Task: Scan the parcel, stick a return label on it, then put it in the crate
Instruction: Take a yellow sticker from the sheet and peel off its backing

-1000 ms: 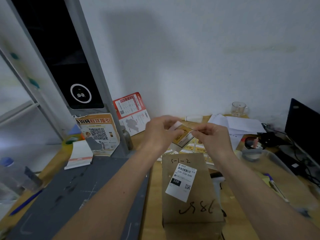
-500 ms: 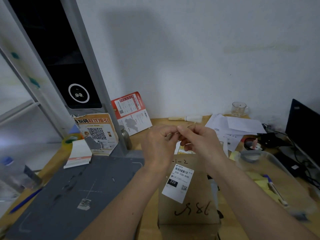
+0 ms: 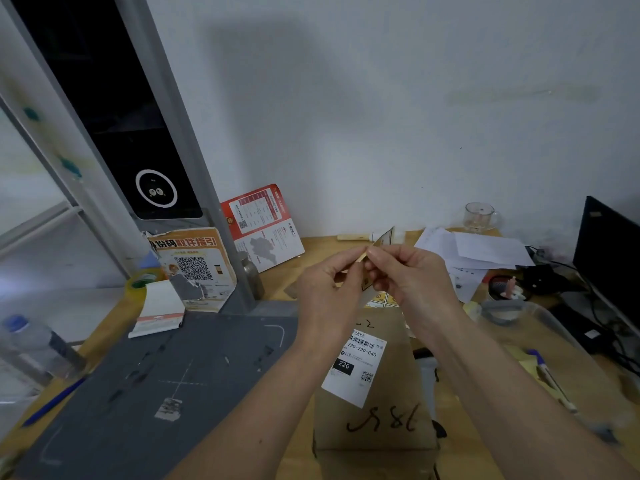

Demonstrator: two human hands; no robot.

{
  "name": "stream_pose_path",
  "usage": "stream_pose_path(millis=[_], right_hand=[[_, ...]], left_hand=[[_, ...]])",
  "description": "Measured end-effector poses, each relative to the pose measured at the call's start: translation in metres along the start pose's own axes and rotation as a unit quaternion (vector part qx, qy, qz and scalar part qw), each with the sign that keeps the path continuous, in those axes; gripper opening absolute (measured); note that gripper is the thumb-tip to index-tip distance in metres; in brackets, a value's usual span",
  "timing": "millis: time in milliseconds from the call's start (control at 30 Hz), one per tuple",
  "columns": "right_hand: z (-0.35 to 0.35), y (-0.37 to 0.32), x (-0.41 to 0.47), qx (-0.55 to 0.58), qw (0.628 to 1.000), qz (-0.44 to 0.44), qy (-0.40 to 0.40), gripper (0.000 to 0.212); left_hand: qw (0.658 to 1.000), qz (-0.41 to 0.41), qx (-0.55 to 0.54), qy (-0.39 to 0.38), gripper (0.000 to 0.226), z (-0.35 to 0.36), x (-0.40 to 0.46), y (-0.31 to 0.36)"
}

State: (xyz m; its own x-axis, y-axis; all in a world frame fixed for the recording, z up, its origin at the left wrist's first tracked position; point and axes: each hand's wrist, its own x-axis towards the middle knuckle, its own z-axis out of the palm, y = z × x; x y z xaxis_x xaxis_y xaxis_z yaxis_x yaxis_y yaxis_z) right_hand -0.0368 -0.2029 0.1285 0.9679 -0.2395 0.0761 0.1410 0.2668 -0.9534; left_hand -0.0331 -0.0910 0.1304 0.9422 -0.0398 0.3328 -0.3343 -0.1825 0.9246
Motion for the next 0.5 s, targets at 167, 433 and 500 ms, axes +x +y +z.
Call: stream_pose_path(millis=[167, 433, 500], right_hand=[[-0.0019, 0.0011, 0.0007, -0.005, 1.0, -0.006, 0.004, 0.01], [0.0003, 0.0029, 0.0014, 0.025, 1.0, 0.008, -0.005, 0.01], [0.0015, 0.0025, 0.0012, 0.037, 0.999, 0.013, -0.01, 0.01]], left_hand=[[1.0, -0.016, 0.001, -0.009, 0.028, 0.0025, -0.0004, -0.0016], [0.999, -0.014, 0.001, -0.033, 0.029, 0.0049, -0.0049, -0.0006], [0.999, -0.015, -0.008, -0.029, 0.03, 0.0046, -0.0049, 0.0012]])
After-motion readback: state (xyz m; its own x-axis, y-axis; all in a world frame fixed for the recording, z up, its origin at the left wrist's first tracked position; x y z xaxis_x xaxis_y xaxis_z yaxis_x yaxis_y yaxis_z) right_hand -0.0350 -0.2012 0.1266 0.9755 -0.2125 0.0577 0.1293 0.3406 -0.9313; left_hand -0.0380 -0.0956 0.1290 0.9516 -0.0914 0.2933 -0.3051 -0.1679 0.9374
